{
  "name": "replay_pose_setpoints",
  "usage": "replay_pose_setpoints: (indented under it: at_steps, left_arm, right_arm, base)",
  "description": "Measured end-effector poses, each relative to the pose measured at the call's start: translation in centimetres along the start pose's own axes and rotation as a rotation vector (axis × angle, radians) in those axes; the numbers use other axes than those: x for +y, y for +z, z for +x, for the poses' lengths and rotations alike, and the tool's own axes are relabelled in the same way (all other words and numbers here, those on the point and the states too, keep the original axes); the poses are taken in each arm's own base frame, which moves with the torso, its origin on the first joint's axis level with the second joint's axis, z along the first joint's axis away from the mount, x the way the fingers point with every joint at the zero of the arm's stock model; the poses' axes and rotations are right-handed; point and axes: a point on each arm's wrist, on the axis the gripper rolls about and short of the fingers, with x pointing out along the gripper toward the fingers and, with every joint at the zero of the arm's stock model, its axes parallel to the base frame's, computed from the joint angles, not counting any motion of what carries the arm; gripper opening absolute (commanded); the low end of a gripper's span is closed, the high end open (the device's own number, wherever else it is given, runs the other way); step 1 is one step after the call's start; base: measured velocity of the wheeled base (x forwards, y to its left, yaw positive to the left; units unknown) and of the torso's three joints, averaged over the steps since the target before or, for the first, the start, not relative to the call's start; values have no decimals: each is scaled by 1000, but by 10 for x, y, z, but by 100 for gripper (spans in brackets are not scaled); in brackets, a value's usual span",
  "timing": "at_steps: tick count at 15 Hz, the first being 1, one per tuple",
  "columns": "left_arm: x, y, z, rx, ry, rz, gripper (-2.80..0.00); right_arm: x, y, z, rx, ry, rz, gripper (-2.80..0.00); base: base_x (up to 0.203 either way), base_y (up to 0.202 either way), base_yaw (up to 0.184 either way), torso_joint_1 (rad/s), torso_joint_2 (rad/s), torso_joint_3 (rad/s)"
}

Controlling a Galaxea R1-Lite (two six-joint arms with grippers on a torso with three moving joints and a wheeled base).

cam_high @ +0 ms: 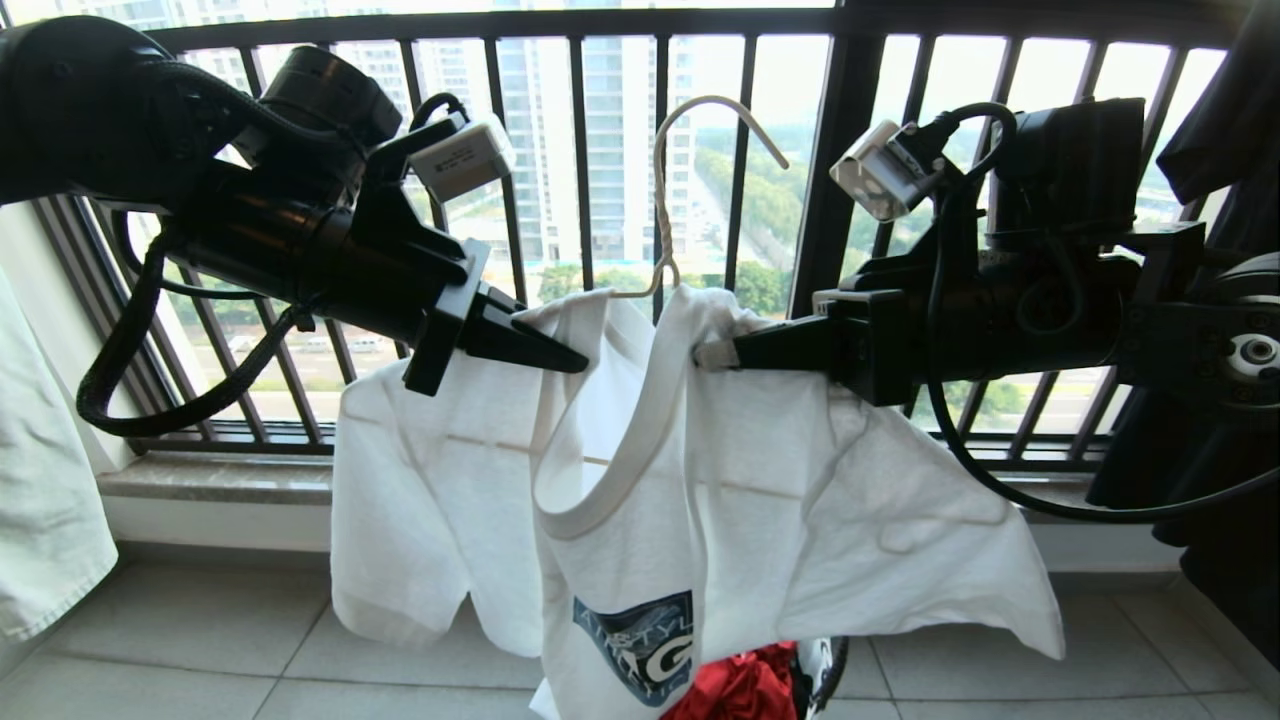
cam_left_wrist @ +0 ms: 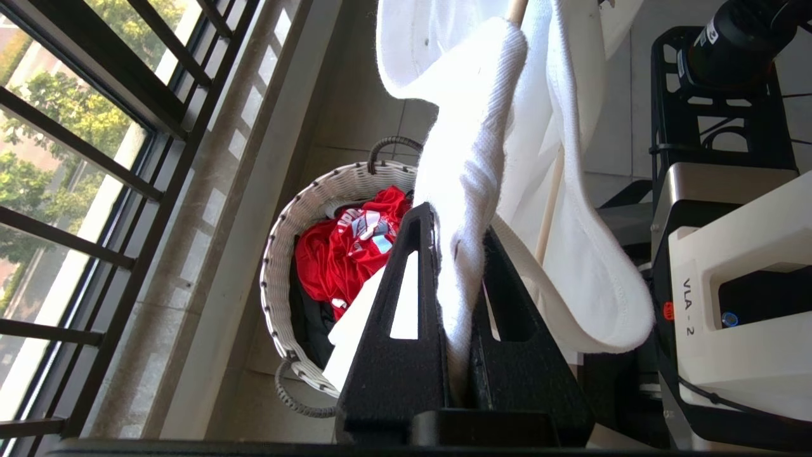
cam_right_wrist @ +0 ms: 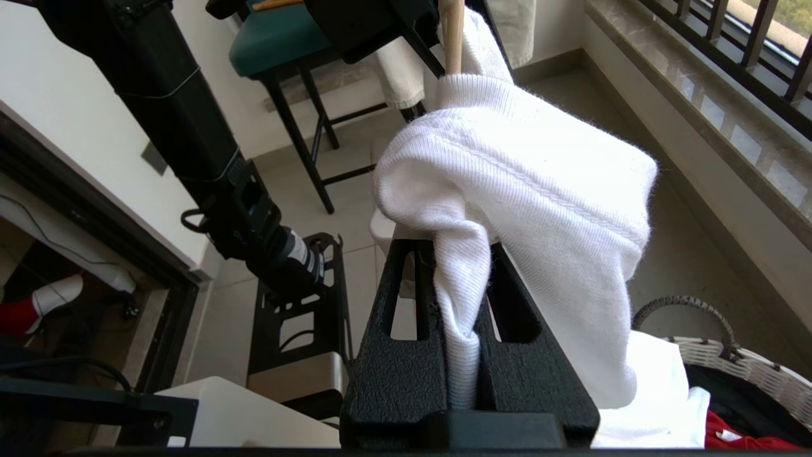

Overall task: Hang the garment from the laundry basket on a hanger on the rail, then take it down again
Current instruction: Hang the clothes rack on the clothesline

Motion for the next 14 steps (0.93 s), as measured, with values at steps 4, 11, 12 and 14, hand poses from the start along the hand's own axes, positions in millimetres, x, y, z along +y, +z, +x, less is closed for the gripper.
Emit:
replay_pose_setpoints:
  at_steps: [4,11,12,14]
  left_arm:
    - [-3,4,0,-7,-4,10,-280]
    - [-7,8,-3,-15,-3,17,-280]
    - [-8,8,-4,-16,-1,18,-280]
    - [-11,11,-7,-20,3,15,-280]
  right_arm:
    - [-2,-1,1,1,-2,2,0]
    - [-6,0,2,1,-8,9,0]
    - [-8,1,1,-3,-13,9,0]
    - [-14,3,-4,-11,-32,9,0]
  base:
    - [0,0,0,0,0,0]
    - [0,0,0,0,0,0]
    - [0,0,0,0,0,0]
    - [0,0,0,0,0,0]
